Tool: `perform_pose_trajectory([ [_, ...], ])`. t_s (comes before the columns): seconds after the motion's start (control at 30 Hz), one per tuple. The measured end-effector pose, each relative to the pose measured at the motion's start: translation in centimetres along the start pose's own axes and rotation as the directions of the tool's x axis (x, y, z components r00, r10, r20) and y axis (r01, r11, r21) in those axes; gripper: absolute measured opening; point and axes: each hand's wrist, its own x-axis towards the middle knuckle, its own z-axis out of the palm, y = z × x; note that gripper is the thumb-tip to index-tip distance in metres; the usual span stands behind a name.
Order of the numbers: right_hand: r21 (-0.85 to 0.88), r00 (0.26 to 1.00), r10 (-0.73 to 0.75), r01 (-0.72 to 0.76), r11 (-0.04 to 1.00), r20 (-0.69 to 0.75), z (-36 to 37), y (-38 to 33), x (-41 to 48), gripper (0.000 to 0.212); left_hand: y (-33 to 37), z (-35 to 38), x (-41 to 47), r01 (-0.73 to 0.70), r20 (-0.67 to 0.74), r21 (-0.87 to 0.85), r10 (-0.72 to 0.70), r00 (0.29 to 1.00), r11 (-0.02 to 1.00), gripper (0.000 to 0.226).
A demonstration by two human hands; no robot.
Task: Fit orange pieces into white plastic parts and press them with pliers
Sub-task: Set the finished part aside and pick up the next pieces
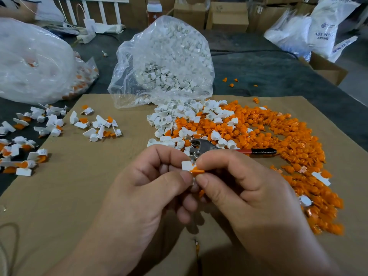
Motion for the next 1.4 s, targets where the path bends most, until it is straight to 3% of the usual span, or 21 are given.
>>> perform_pose_trajectory([
  [0.2, 0.381, 0.971, 0.215, -0.238, 0.893, 0.103, 0.2, 0.6, -0.1, 0.015, 0.0, 0.2, -0.3, -0.031, -0.001, 0.018, 0.031, 1.000, 0.999, 0.018],
  [0.4, 0.441, 0.958, 0.244, -0.286, 0.851, 0.149, 0.0, 1.0, 0.1, 0.019, 0.0, 0.4, -0.5, -0.107, -0.030, 0.135, 0.112, 0.993, 0.985, 0.020],
  [0.57, 0.641, 0.917, 0.282, -0.398, 0.656, 0.280, -0.1, 1.3, 0.8, 0.014, -0.3, 0.2, -0.5, -0.227, 0.041, 0.306, 0.225, 0.973, 0.925, 0.020],
  [0.73, 0.688, 0.889, 0.273, -0.458, 0.563, 0.367, -0.8, 1.4, 1.0, 0.011, -0.6, 0.5, -0.5, -0.251, 0.039, 0.327, 0.252, 0.967, 0.911, 0.019],
  [0.97, 0.651, 0.880, 0.323, -0.475, 0.593, 0.348, -1.1, 1.1, 1.0, 0.013, -0.7, 0.7, -0.6, -0.264, 0.043, 0.331, 0.265, 0.963, 0.906, 0.019],
  [1.3, 0.629, 0.905, 0.269, -0.423, 0.653, 0.330, -1.0, 1.0, 0.9, 0.019, -0.9, 0.0, -0.2, -0.259, 0.104, 0.333, 0.237, 0.966, 0.907, 0.019],
  [1.4, 0.548, 0.919, 0.252, -0.384, 0.744, 0.302, -1.0, 0.9, 0.8, 0.015, -0.9, 0.0, -0.2, -0.261, 0.086, 0.343, 0.246, 0.965, 0.902, 0.020],
])
